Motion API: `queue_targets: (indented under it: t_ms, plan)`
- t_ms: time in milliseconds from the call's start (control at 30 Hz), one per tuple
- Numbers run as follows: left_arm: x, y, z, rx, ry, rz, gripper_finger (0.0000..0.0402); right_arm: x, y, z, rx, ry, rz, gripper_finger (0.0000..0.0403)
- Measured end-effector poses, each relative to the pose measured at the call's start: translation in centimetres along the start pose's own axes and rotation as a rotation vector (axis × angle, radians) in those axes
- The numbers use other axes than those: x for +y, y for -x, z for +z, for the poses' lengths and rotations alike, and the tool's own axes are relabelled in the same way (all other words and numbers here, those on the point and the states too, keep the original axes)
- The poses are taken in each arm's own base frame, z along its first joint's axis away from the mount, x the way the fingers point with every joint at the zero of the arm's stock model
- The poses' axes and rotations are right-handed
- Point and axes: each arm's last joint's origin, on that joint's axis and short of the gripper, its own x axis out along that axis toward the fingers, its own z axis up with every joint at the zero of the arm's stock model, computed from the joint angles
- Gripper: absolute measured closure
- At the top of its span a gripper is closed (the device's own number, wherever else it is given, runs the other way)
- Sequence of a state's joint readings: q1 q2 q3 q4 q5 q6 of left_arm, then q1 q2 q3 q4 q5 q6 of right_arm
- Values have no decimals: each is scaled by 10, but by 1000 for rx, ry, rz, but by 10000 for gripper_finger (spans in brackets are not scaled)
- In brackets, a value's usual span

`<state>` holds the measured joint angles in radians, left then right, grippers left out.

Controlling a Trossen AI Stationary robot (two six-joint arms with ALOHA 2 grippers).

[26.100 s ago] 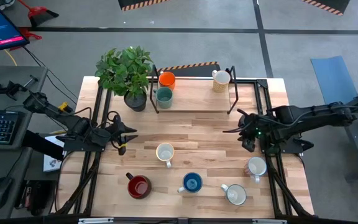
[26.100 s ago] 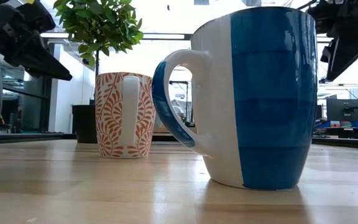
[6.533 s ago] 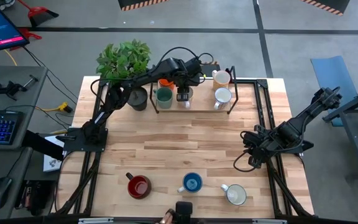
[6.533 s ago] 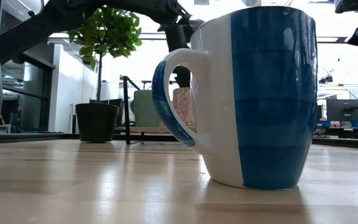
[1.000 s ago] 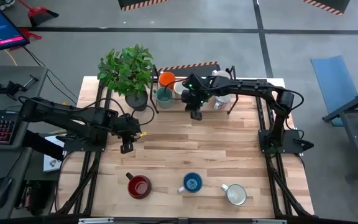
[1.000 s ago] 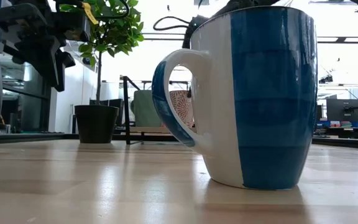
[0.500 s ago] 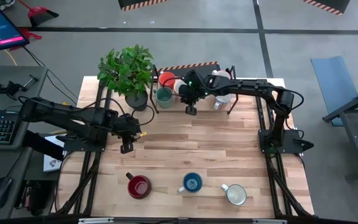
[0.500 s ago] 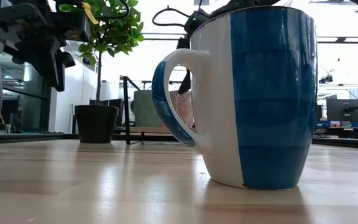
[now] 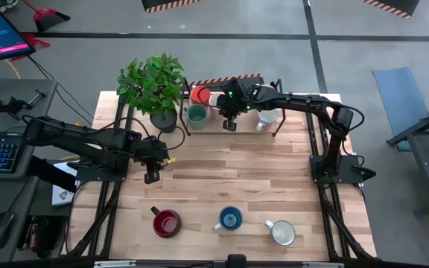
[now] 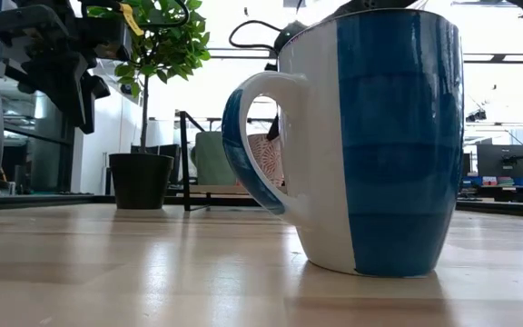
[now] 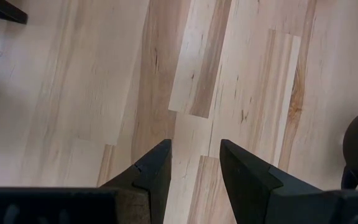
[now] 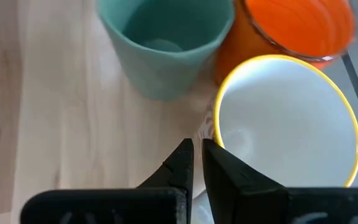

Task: Place coffee mugs
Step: Put the patterned orange mug on the shelf

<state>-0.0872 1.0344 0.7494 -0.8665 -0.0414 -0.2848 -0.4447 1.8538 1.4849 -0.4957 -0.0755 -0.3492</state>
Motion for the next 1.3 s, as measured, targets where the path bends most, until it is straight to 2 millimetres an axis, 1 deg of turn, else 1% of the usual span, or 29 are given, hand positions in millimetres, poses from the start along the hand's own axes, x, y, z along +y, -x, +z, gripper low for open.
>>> queue_targets:
  t_ms: [333, 633, 1033, 1133, 1300]
  plan:
    - [0, 0, 0, 0, 1, 0, 275, -13, 1, -5, 6, -25, -22, 379]
    - [0, 0, 0, 0, 2, 0, 275, -21, 2, -8, 25, -40, -77, 379]
    - [0, 0, 1, -6, 3, -2, 275, -24, 2, -9, 26, -47, -80, 379]
    - [0, 0, 1, -6, 3, -2, 275, -23, 2, -10, 23, -47, -53, 379]
    - [0, 0, 1, -6, 2, -2, 275, -19, 2, -18, 102, -64, -3, 379]
